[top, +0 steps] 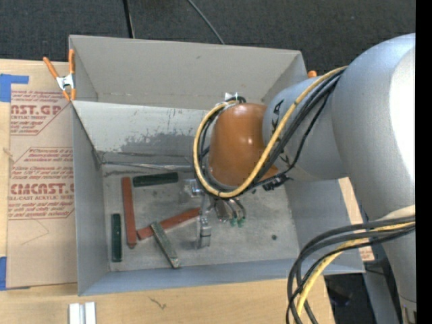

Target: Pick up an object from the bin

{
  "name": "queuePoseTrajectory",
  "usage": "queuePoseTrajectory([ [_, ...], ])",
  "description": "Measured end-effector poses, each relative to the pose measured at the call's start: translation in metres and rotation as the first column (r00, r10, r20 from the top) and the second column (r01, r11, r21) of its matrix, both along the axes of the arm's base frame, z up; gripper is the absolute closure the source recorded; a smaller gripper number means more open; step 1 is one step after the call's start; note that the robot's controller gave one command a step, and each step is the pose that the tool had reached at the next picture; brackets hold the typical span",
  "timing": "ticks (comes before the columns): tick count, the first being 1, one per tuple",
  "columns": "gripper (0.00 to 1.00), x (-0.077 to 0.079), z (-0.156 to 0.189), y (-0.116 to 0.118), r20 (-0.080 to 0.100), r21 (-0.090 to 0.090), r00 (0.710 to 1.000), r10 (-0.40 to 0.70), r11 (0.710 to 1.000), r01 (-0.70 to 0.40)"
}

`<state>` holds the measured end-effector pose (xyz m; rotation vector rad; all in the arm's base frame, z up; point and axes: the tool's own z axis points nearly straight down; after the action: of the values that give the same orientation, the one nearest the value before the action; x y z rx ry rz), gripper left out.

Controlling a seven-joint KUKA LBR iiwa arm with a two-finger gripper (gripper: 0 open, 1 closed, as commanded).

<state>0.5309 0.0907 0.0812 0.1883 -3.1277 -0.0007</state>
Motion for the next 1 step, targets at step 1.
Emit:
queuePoseTrajectory([
  [1, 1.00, -0.0074, -0.0112, 0.0188, 0.009, 0.002, 0.980, 0.198, 0.980, -0.198],
])
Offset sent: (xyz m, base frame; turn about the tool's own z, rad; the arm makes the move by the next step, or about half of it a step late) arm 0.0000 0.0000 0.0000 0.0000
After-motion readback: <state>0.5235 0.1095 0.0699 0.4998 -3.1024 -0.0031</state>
